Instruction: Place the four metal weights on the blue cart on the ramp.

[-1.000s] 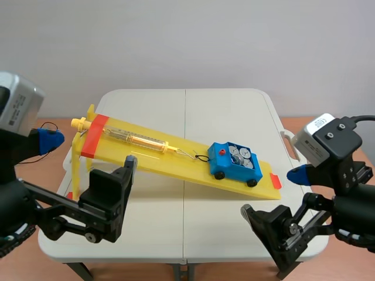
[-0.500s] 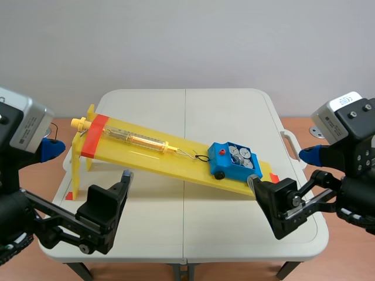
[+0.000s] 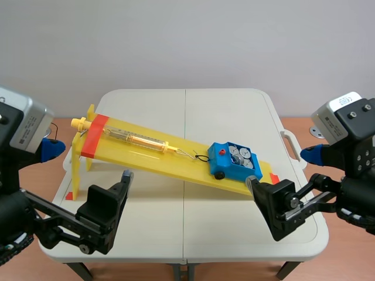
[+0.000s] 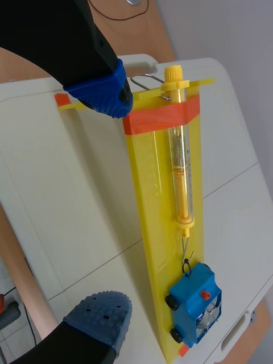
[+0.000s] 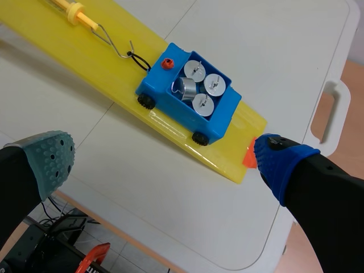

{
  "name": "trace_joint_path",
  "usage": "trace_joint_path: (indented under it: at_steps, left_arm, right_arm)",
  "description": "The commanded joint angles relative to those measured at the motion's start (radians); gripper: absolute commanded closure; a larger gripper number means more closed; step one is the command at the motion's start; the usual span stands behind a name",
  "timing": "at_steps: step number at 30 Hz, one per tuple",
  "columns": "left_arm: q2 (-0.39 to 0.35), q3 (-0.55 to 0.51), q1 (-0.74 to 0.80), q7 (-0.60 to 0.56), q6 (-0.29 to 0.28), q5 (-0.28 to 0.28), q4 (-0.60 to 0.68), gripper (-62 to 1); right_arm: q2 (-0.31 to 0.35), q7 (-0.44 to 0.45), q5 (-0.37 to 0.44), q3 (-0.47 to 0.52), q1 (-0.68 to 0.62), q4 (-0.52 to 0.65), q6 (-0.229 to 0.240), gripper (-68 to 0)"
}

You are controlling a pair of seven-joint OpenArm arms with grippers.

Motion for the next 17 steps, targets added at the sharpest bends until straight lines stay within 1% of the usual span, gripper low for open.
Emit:
trace_joint_path:
  at_steps: [1,17]
  left_arm:
    - [-0.009,-0.003,-0.003,-0.145,0.050,-0.033,0.083,-62.3]
    - [-0.009,-0.003,-0.003,-0.144,0.050,-0.033,0.083,-62.3]
  right_arm:
    - [0.024,0.148,0.054,0.064,0.048,0.073,-0.007,-65.9]
    - [0.024,0.150,0.048,0.064,0.050,0.073,-0.007,-65.9]
